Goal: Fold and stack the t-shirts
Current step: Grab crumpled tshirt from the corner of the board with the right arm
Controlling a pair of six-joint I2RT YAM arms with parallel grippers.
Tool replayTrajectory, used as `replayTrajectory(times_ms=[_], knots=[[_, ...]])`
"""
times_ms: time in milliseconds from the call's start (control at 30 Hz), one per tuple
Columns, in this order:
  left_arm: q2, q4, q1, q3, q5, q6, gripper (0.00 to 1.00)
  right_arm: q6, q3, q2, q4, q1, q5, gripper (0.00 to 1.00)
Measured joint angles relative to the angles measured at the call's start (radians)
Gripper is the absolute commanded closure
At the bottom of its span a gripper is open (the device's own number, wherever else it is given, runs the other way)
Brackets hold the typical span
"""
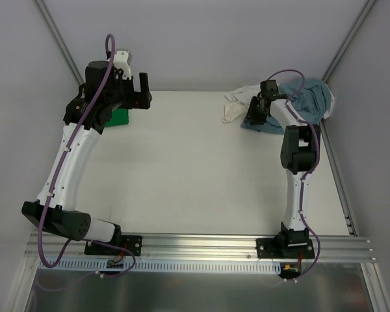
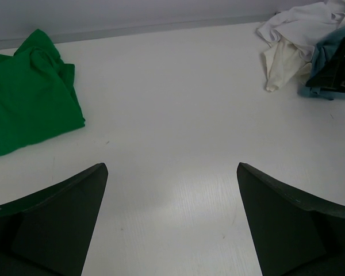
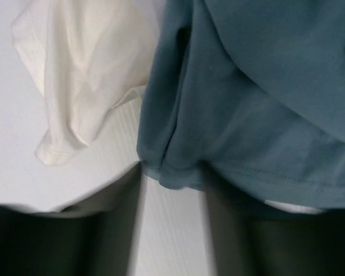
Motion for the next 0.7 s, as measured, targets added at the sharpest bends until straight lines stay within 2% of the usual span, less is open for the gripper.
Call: replayTrajectory(times_ms=[100,500,700], knots=[[0.000,-0.001,0.000,0.000,-0.006,0.001,0.01,0.001,0.009,0.008,-0.007,0.000,-0.001,1.00],[0.000,0.001,0.000,-0.006,-0.023,0.003,0.01,0.010,0.024,0.020,-0.015,0.000,-0.004,1.00],[-0.009,0.016,0.000,-0.057,-0.023,-0.001,0.01,0.012,0.024,-0.019,-0.050,0.018,-0.027,1.00]])
